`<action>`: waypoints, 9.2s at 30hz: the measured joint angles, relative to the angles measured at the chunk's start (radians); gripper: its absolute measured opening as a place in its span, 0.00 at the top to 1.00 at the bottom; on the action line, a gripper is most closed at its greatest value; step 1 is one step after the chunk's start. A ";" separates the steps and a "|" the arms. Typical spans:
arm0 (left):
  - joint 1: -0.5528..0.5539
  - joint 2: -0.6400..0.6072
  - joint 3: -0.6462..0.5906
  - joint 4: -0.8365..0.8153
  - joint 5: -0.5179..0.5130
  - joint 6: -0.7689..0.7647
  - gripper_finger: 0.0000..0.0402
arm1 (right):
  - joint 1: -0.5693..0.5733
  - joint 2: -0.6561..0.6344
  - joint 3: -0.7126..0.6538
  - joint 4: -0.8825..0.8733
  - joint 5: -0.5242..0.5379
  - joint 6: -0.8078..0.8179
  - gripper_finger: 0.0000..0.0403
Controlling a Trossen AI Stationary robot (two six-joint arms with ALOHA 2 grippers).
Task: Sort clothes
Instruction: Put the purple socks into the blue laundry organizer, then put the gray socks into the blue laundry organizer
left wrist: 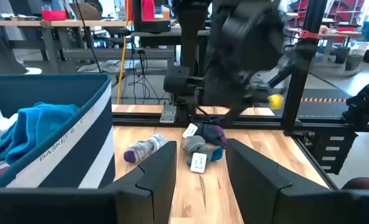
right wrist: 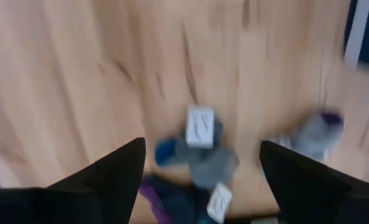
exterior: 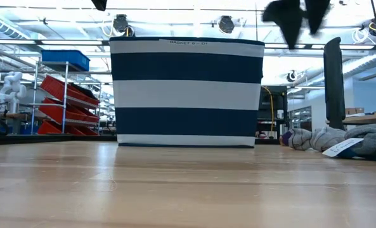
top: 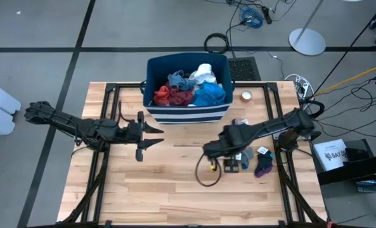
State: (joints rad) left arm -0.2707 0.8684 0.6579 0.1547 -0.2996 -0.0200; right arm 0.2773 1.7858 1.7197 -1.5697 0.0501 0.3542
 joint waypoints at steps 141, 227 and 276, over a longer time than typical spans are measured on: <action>0.002 0.022 0.000 -0.038 -0.007 0.052 0.63 | -0.413 -0.853 -0.946 1.361 1.047 0.023 0.93; 0.022 0.225 0.023 0.115 0.001 0.017 0.63 | -0.587 -0.612 -0.619 1.514 0.488 -0.210 0.48; 0.016 0.225 0.159 0.128 0.003 0.113 0.63 | 0.045 -0.507 -0.620 0.231 0.151 0.868 0.48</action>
State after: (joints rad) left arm -0.2548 1.0936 0.8173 0.2830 -0.2966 0.0931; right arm 0.3225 1.2789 1.0996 -1.3392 0.2011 1.2226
